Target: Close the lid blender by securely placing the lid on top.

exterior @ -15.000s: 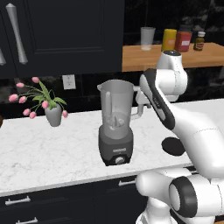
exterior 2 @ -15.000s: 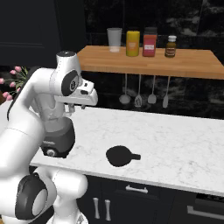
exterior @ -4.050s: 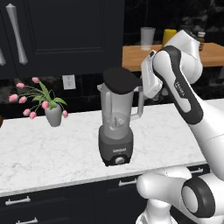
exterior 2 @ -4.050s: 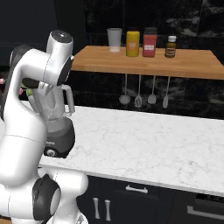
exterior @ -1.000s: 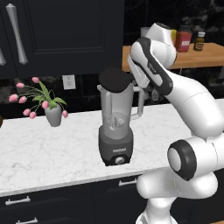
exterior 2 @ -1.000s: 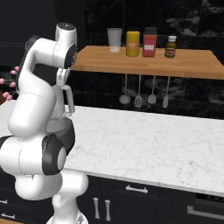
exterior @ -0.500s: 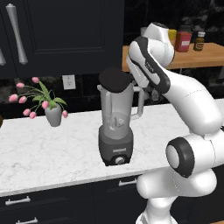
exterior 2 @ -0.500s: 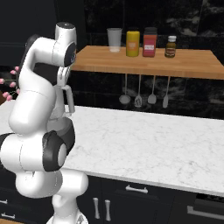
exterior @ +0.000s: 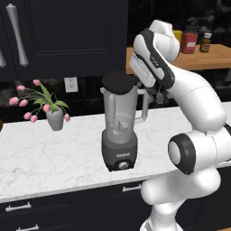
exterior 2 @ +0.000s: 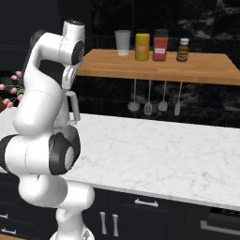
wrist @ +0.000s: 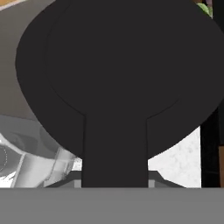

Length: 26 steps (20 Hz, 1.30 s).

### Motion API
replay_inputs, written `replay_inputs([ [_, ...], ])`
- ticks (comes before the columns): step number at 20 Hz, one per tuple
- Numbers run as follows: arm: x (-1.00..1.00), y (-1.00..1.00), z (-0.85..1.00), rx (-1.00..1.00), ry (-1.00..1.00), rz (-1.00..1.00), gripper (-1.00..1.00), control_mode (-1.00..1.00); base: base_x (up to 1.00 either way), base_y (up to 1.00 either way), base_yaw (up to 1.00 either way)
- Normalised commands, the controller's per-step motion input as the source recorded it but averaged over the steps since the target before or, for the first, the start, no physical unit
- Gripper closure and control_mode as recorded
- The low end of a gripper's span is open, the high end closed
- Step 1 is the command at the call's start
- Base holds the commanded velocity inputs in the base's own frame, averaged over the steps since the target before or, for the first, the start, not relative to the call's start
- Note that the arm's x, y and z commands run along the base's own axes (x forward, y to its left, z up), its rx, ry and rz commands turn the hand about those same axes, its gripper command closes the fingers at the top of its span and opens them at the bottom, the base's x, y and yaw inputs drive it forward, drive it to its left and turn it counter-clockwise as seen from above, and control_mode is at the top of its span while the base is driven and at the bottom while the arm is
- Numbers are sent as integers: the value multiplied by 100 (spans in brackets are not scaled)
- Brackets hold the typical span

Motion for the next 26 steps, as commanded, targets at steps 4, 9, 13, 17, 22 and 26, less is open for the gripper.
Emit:
replay_inputs([
  [4, -15, 0, -23, 0, 12, 2, 100, -100, 0, 0, 0],
  [9, -49, 0, -38, 0, 1, 1, 100, -100, 0, 0, 0],
  [13, -80, 0, -43, 0, -5, 5, 100, -100, 0, 0, 0],
  [17, -59, 0, -34, 0, -2, 7, 100, -100, 0, 0, 0],
  [22, -1, 2, -29, 0, 0, 8, 100, -100, 0, 0, 0],
  [26, 0, 0, -25, 0, 0, 9, 100, -100, 0, 0, 0],
])
